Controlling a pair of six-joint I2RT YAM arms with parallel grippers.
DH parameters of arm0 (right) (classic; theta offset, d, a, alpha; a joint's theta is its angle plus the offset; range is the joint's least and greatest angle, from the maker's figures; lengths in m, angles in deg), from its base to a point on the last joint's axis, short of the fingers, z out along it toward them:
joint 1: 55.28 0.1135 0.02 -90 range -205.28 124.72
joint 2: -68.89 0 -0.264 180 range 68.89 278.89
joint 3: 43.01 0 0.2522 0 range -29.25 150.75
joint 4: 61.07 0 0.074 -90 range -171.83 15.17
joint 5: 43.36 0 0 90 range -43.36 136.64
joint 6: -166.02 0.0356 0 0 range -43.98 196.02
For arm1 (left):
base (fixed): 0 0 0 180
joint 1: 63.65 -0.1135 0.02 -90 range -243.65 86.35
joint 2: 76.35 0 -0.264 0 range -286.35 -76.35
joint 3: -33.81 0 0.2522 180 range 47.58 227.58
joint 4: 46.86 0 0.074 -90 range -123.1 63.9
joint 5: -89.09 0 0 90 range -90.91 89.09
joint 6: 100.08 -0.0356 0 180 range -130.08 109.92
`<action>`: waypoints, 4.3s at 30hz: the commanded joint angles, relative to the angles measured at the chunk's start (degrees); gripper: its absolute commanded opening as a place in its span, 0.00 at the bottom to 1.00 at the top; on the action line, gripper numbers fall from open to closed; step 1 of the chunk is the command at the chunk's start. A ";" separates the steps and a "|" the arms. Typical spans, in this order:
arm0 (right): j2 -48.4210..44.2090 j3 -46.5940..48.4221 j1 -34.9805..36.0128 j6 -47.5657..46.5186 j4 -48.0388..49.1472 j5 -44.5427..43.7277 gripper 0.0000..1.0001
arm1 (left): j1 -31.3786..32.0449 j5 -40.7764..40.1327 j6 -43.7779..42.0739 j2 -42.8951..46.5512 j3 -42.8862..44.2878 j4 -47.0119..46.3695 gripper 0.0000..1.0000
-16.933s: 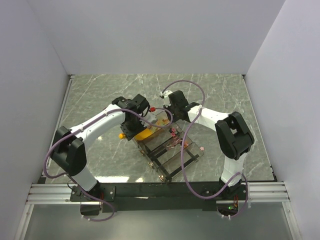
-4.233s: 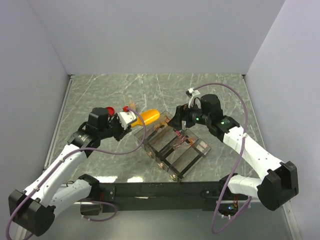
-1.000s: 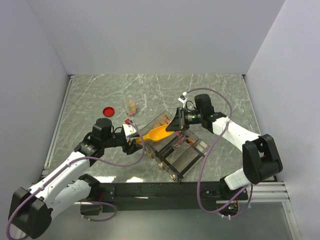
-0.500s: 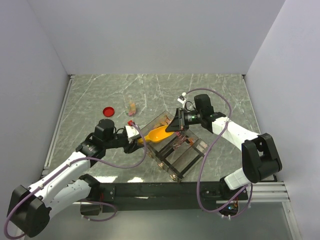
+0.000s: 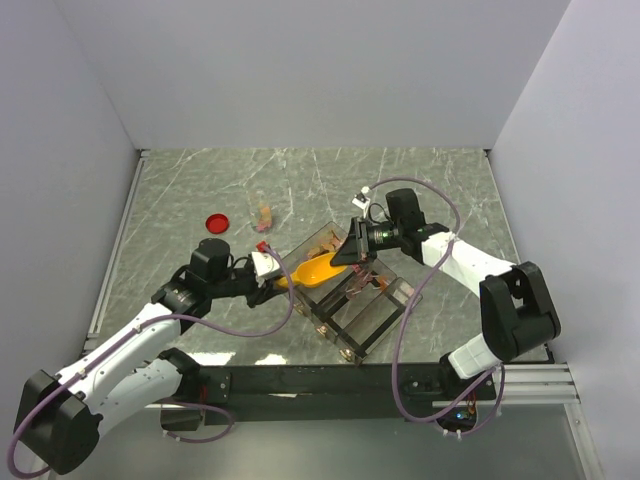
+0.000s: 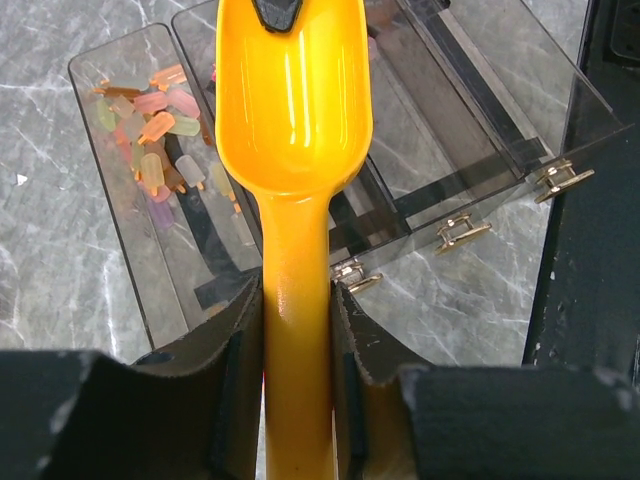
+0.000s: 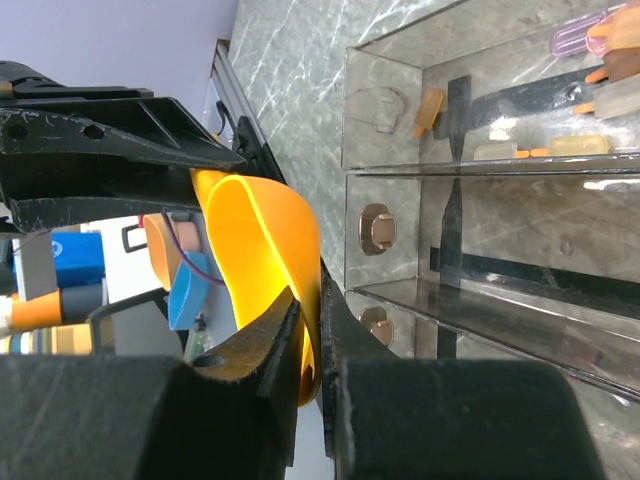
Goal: Pack the candies
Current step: Adjust the spatula, then scoop the fake candies from the storage box.
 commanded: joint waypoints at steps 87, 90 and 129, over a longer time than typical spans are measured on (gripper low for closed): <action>16.62 17.25 7.93 -31.14 -5.05 -46.01 0.00 | 7.87 -39.36 10.26 -52.47 56.19 43.34 0.01; 16.53 16.90 7.84 -30.87 -4.35 -45.13 0.00 | 7.87 -37.77 10.35 -55.64 58.57 41.15 0.01; 17.15 14.79 3.01 -27.44 -1.36 -35.64 0.00 | 11.83 -21.08 4.98 -45.90 33.10 4.94 0.01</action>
